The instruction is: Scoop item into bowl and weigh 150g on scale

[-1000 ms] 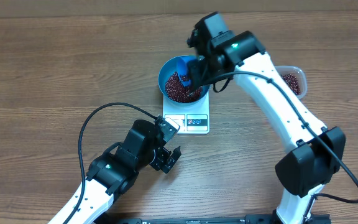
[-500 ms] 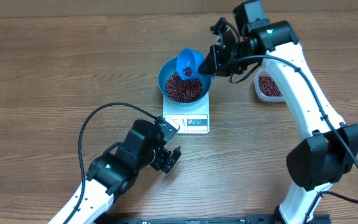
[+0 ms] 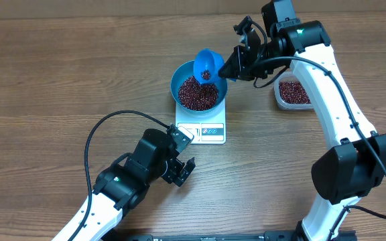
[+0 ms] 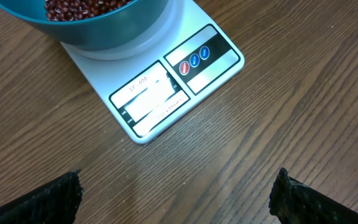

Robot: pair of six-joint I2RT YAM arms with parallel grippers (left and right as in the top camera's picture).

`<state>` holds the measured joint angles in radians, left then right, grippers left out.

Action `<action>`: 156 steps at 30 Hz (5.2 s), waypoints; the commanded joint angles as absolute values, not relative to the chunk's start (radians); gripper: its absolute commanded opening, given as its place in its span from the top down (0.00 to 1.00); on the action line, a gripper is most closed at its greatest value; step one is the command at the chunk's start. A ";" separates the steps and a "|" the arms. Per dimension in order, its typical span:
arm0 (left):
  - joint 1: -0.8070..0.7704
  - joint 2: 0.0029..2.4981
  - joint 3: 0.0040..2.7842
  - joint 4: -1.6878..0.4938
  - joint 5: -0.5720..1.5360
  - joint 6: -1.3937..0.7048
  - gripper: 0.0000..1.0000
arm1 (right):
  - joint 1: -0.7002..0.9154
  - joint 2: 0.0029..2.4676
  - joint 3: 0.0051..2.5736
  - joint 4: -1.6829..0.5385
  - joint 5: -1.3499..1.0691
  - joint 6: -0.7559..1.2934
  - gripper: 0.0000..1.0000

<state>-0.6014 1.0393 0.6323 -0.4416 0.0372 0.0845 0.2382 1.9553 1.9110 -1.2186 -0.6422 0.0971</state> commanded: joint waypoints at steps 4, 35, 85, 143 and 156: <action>-0.594 1.045 0.625 -0.441 0.034 0.101 0.01 | 0.261 1.913 1.946 -1.263 -0.377 0.070 0.96; -0.594 1.045 0.625 -0.441 0.034 0.101 0.00 | 0.434 1.913 1.946 -1.235 -0.109 0.002 0.96; -0.594 1.045 0.625 -0.441 0.034 0.101 0.01 | 0.498 1.913 1.946 -1.183 -0.022 0.107 0.96; -0.594 1.045 0.625 -0.441 0.034 0.101 0.00 | 0.510 1.913 1.946 -1.179 -0.046 0.105 0.96; -0.594 1.045 0.625 -0.441 0.034 0.101 0.00 | 0.510 1.913 1.946 -1.179 -0.047 0.105 0.96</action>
<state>-0.6010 1.0393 0.6323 -0.4412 0.0372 0.0845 0.5014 1.9533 1.9114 -1.1858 -0.0452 0.1009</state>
